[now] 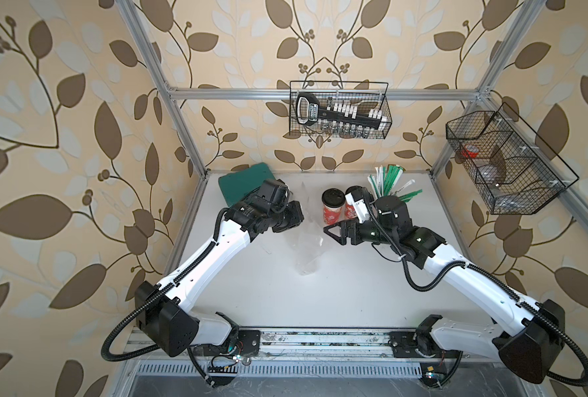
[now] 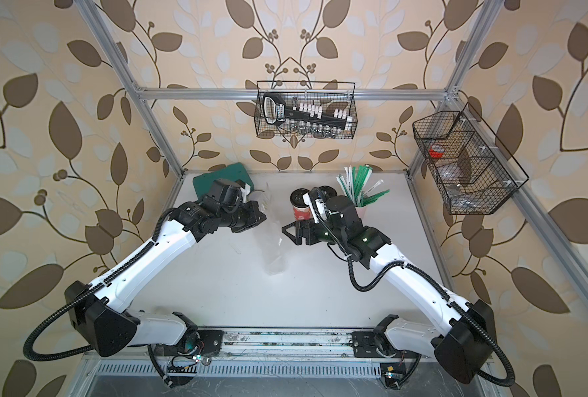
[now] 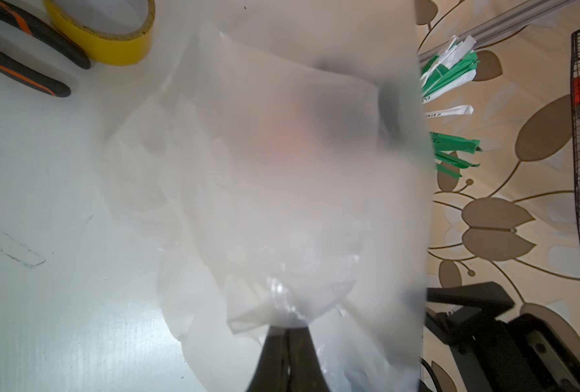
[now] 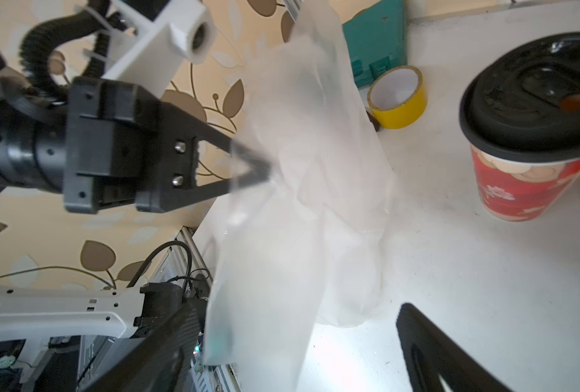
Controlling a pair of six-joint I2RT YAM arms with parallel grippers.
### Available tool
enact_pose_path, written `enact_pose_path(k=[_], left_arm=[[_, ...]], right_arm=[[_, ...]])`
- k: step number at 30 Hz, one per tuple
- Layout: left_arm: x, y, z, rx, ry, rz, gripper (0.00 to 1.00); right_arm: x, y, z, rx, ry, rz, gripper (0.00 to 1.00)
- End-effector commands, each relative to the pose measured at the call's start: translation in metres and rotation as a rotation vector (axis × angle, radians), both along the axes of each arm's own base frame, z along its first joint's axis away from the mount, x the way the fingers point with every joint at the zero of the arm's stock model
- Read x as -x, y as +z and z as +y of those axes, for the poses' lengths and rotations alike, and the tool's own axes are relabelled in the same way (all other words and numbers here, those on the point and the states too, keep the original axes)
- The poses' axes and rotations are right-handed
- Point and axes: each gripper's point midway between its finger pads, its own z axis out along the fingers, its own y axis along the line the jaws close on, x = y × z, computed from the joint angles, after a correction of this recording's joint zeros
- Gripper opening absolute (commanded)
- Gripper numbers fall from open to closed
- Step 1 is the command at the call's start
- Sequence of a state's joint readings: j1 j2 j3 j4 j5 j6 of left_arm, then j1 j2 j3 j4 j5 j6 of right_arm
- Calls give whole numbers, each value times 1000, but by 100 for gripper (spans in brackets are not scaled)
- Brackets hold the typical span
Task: Pack milk tea into plastic carrier bags
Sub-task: Pick up the plastic carrier bag from the center of the board.
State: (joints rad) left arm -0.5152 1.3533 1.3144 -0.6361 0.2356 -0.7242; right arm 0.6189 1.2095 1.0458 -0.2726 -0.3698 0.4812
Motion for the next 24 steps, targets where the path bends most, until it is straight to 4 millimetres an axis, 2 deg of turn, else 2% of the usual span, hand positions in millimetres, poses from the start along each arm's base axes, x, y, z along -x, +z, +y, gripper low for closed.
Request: enact_pose_path(k=[1, 6, 8, 12, 17, 21, 24], left_arm=[[0, 22, -2, 77, 2, -52, 0], [0, 19, 2, 92, 15, -51, 0], [1, 19, 4, 100, 17, -52, 0], [2, 20, 6, 111, 16, -53, 0], [4, 20, 8, 116, 19, -58, 0], [4, 19, 9, 131, 19, -57, 0], [4, 20, 10, 136, 23, -59, 0]], right_arm=[[-2, 9, 8, 17, 27, -53, 94], [-21, 4, 12, 85, 0, -80, 89], [-31, -3, 11, 126, -30, -80, 85], [-42, -15, 25, 161, 6, -43, 77], [-53, -23, 27, 200, -10, -33, 71], [-56, -28, 31, 205, -3, -14, 51], [-63, -26, 22, 212, -80, -22, 32]])
